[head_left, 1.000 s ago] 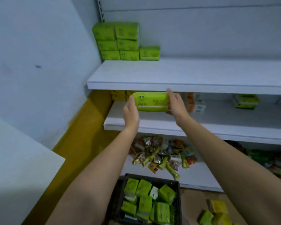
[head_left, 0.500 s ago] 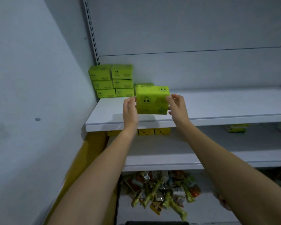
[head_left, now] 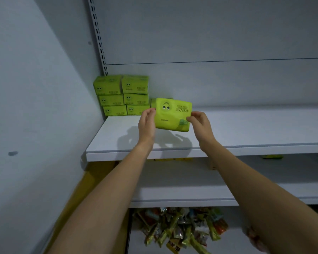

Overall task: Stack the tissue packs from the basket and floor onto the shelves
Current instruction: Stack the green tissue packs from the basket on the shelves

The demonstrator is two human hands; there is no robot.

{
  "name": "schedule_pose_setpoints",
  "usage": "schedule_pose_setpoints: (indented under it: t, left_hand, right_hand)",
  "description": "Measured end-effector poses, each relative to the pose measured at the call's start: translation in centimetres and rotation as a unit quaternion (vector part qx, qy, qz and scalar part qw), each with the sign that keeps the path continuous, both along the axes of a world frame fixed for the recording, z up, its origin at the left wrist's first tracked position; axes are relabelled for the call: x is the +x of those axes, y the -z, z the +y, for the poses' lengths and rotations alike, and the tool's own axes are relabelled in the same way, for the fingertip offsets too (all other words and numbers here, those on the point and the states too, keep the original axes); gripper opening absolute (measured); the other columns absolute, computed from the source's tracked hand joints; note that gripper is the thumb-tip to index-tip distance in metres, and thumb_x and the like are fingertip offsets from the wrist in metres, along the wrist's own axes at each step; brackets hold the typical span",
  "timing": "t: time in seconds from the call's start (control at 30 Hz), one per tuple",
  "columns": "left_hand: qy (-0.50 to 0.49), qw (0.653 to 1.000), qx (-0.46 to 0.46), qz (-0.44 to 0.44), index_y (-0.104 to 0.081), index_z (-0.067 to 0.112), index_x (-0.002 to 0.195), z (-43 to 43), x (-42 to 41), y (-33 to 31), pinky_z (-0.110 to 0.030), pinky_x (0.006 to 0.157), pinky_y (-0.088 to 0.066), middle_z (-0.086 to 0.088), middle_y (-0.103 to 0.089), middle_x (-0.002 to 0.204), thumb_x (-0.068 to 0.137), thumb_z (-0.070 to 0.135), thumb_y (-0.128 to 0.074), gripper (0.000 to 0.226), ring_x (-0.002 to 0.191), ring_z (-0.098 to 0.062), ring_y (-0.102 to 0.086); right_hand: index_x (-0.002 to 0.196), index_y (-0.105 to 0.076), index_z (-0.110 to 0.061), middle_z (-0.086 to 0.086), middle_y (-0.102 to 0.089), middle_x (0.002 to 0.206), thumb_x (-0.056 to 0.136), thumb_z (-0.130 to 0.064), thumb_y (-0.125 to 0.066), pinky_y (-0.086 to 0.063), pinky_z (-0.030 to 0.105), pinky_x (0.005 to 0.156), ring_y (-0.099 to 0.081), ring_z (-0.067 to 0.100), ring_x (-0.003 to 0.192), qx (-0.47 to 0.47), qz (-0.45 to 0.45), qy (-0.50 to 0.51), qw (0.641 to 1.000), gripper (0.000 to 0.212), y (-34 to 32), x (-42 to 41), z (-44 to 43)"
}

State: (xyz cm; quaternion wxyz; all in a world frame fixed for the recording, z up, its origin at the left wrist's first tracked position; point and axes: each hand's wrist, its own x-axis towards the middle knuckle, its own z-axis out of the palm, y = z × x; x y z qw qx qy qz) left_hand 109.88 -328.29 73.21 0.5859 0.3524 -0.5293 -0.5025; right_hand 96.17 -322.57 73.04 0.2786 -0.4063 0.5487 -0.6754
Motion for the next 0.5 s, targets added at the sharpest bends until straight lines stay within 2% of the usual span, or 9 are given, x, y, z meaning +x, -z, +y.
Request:
schedule_pose_setpoints:
  t: [0.07,0.13,0.2,0.27,0.33,0.37,0.43,0.5]
  left_hand:
    - [0.016,1.000,-0.012,-0.010,-0.055,0.011,0.120,-1.4,-1.3,-0.7,-0.021,0.090,-0.038,0.001,-0.052,0.115,0.097,0.017,-0.045,0.026,0.110,-0.011,-0.047]
    - [0.019,0.998,-0.021,-0.053,-0.048,0.014,0.134,-3.4,-2.8,-1.1,-0.023,0.098,-0.035,0.001,-0.043,0.127,0.095,0.017,-0.049,0.039,0.118,-0.009,-0.042]
    - [-0.007,0.994,-0.025,-0.105,-0.042,0.020,0.139,-5.6,-4.1,-1.3,-0.026,0.105,-0.031,0.000,-0.035,0.129,0.093,0.017,-0.052,0.047,0.119,-0.009,-0.038]
    - [-0.038,0.991,-0.031,-0.128,-0.039,0.019,0.140,-7.6,-5.4,-1.6,-0.026,0.103,-0.033,-0.001,-0.035,0.129,0.092,0.014,-0.053,0.050,0.118,-0.011,-0.038]
    - [-0.058,0.990,-0.040,-0.119,-0.037,0.011,0.138,-9.4,-6.7,-1.9,-0.025,0.097,-0.036,-0.003,-0.042,0.128,0.093,0.012,-0.052,0.048,0.117,-0.014,-0.043]
    - [-0.067,0.991,-0.040,-0.110,-0.037,0.007,0.135,-10.3,-7.3,-2.0,-0.023,0.091,-0.038,-0.003,-0.044,0.121,0.094,0.010,-0.051,0.043,0.111,-0.014,-0.045]
    - [-0.084,0.989,-0.044,-0.115,-0.036,0.005,0.121,-12.4,-8.4,-1.9,-0.025,0.081,-0.039,-0.005,-0.044,0.110,0.094,0.004,-0.047,0.029,0.098,-0.017,-0.047]
    - [-0.090,0.985,-0.039,-0.144,-0.031,0.010,0.109,-14.4,-8.9,-1.4,-0.028,0.077,-0.038,-0.007,-0.042,0.106,0.094,0.003,-0.045,0.021,0.091,-0.020,-0.046]
  right_hand:
    - [0.110,-0.047,-0.018,-0.006,-0.056,0.102,0.091,-0.009,-0.050,-0.041,0.022,0.078,-0.052,0.008,0.091,0.012,-0.026,-0.039,0.999,0.021,-0.3,-1.1,-1.4]
    - [0.115,-0.049,-0.026,-0.005,-0.056,0.113,0.090,-0.011,-0.052,-0.040,0.032,0.085,-0.051,0.013,0.101,0.015,-0.024,-0.072,0.997,0.029,-0.6,-2.3,-3.4]
    - [0.113,-0.053,-0.027,-0.003,-0.058,0.104,0.084,-0.015,-0.058,-0.042,0.028,0.081,-0.053,0.015,0.098,-0.003,0.012,-0.092,0.996,0.032,-1.0,-3.5,-5.5]
    - [0.121,-0.052,-0.020,-0.005,-0.057,0.095,0.081,-0.014,-0.059,-0.043,0.018,0.071,-0.053,0.012,0.086,-0.018,0.038,-0.100,0.994,0.040,-1.5,-4.7,-7.8]
    - [0.139,-0.034,-0.012,-0.004,-0.050,0.107,0.089,-0.005,-0.055,-0.041,0.011,0.067,-0.050,0.011,0.093,-0.010,0.035,-0.095,0.995,0.055,-2.0,-5.9,-10.2]
    - [0.142,-0.028,-0.010,-0.003,-0.046,0.114,0.090,-0.002,-0.052,-0.040,0.013,0.073,-0.048,0.011,0.100,-0.008,0.039,-0.093,0.995,0.058,-2.2,-6.5,-11.6]
    - [0.138,-0.033,-0.007,0.003,-0.048,0.120,0.088,0.003,-0.050,-0.042,0.021,0.082,-0.048,0.014,0.106,-0.018,0.070,-0.090,0.993,0.054,-2.2,-7.5,-14.6]
    - [0.137,-0.034,-0.008,0.006,-0.049,0.125,0.087,0.005,-0.047,-0.045,0.022,0.087,-0.049,0.016,0.109,-0.015,0.092,-0.093,0.991,0.053,-2.1,-7.9,-17.0]
